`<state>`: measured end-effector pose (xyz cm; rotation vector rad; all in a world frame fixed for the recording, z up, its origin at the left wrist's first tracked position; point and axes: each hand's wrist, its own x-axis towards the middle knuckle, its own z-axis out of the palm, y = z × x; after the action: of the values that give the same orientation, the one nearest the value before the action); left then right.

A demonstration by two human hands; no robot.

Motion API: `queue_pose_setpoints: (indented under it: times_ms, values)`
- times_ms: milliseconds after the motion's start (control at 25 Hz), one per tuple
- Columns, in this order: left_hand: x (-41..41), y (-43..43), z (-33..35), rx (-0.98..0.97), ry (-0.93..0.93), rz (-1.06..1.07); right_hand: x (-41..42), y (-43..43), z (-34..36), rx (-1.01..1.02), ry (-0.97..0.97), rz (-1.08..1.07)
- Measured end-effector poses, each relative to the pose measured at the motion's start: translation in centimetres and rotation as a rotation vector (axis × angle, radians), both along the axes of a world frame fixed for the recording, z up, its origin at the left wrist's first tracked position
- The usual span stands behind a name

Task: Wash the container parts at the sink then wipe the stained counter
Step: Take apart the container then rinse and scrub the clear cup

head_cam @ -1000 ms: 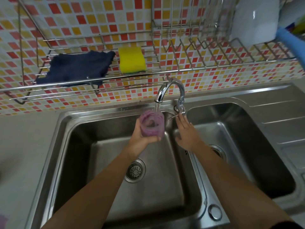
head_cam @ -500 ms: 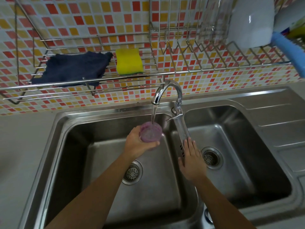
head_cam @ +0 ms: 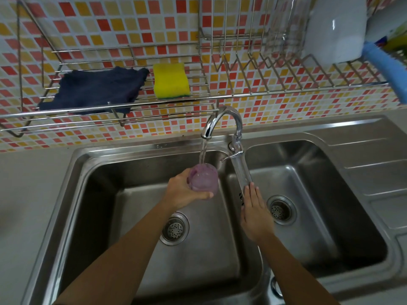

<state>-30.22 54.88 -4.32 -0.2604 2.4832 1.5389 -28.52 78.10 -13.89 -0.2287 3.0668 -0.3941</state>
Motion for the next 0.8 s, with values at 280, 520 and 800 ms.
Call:
queue_pose_setpoints:
  times_ms: [280, 520, 800]
  values:
    - [0.1, -0.3, 0.0, -0.02, -0.024, -0.017, 0.0, 0.1, -0.2, -0.005, 0.011, 0.022]
    - [0.4, -0.6, 0.1, -0.043, -0.02, -0.03, -0.1, 0.2, -0.2, -0.012, -0.011, 0.027]
    - [0.9, -1.6, 0.1, -0.084, -0.015, -0.022, -1.3, -0.4, 3.2, -0.419, 0.02, -0.122]
